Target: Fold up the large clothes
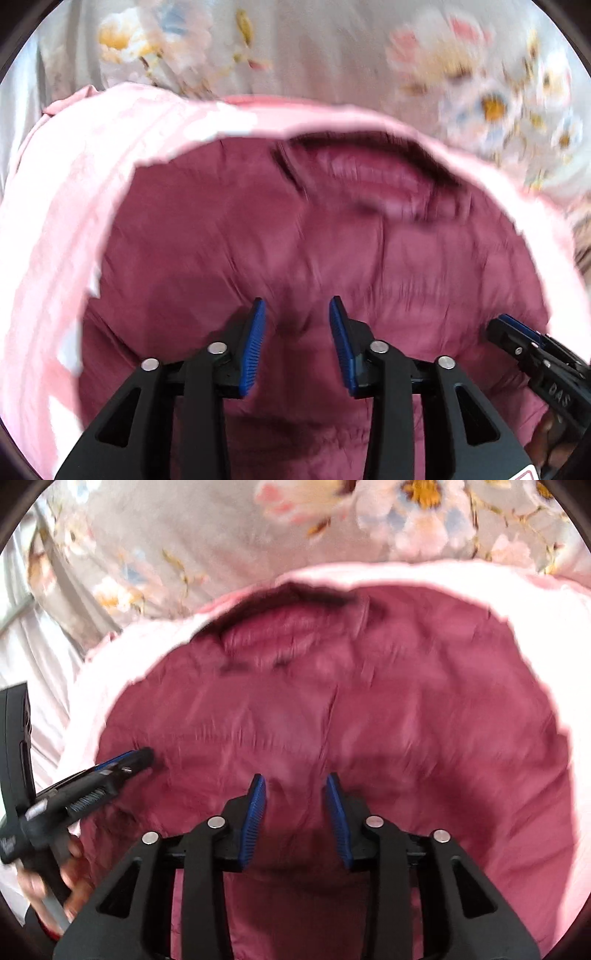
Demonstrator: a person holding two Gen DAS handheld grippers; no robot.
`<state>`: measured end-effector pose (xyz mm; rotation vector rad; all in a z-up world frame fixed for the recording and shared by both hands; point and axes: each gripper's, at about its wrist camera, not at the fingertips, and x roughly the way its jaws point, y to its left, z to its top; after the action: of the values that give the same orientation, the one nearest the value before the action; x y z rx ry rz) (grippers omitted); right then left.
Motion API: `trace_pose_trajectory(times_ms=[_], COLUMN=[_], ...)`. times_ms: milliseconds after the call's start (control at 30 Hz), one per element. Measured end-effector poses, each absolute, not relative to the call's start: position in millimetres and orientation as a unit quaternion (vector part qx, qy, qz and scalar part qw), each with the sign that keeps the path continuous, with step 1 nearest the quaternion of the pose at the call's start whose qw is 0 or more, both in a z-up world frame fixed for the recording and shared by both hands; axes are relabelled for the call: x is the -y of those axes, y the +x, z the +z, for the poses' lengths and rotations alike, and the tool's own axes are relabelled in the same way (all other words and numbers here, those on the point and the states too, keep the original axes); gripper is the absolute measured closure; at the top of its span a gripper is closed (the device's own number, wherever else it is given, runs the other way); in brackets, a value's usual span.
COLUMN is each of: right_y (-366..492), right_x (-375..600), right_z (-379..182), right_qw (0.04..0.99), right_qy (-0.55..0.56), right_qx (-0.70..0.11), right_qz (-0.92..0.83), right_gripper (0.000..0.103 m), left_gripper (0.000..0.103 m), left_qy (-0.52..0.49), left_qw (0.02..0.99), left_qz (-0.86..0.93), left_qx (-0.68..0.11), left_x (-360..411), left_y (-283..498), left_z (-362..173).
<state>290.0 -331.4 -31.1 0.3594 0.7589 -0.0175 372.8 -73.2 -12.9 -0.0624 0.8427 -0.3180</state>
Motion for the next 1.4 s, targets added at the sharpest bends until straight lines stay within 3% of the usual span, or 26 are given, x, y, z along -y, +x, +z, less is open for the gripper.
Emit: trace_pose_trajectory(times_ms=[200,500,567,600,633,667,700,833,933,1067,1300,1400], right_y=[354,417,422,425,427,427,422,393,383,384,382,377], right_x=[400,410,396,390,384,382,383,391,395,397,369,372], right_z=[-16,-59,-57,-55,-50,-47,-41,-21,-38,-76,-80,-74], right_qw=[0.912,0.881,0.878,0.876,0.876,0.875,0.871,0.892,0.903,0.888,0.910,0.908], right_qy=[0.231,0.251,0.253,0.252,0.253,0.262,0.288,0.289,0.222,0.211,0.105,0.112], right_qx=[-0.338,-0.401,-0.407,-0.409,-0.407,-0.402,-0.386,-0.337,-0.368,-0.408,-0.399,-0.402], right_qz=[-0.023,-0.016,0.022,0.032,0.051,0.070,0.093,0.089,0.018,0.001,-0.035,-0.038], right_gripper=[0.048,0.038,0.046,0.053,0.063,0.093,0.095,0.097,0.097,0.098,0.097,0.095], left_gripper=[0.055,0.055,0.055,0.062,0.080,0.092,0.101,0.101,0.102,0.100,0.098,0.090], left_qy=[-0.121,-0.183,-0.196,-0.196,-0.188,-0.177,-0.166,-0.137,-0.092,-0.063,0.039,0.083], left_qw=[0.883,0.815,0.807,0.805,0.810,0.816,0.822,0.849,0.858,0.847,0.889,0.899], left_qz=[-0.166,-0.205,-0.223,-0.232,-0.236,-0.238,-0.241,-0.246,-0.219,-0.202,-0.171,-0.144], left_qx=[-0.422,-0.510,-0.511,-0.509,-0.503,-0.496,-0.489,-0.448,-0.455,-0.488,-0.422,-0.405], left_x=[55,83,88,92,96,98,99,89,85,84,109,114], left_y=[453,525,527,527,525,522,520,500,494,495,473,463], left_z=[14,-52,-53,-50,-44,-37,-31,-3,-16,-61,-68,-63])
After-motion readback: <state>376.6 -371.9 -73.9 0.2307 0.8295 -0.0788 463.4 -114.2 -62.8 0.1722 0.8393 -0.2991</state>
